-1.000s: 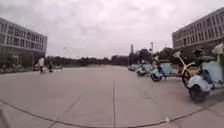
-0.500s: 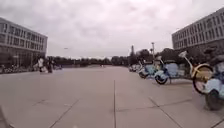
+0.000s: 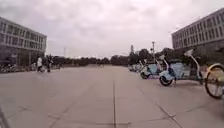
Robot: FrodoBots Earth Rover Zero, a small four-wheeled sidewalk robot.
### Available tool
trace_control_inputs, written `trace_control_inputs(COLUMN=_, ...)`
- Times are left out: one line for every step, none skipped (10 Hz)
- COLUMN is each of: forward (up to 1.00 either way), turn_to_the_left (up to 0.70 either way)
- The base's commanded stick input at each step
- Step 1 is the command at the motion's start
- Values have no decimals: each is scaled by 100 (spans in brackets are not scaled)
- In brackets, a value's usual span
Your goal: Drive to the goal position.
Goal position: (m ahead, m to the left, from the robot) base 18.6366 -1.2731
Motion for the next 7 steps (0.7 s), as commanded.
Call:
trace_control_inputs(forward=70, turn_to_the_left=-4)
trace_control_inputs(forward=70, turn_to_the_left=-11)
trace_control_inputs(forward=70, turn_to_the_left=-11)
trace_control_inputs(forward=70, turn_to_the_left=0)
trace_control_inputs(forward=70, turn_to_the_left=0)
trace_control_inputs(forward=70, turn_to_the_left=-1)
trace_control_inputs(forward=70, turn_to_the_left=-10)
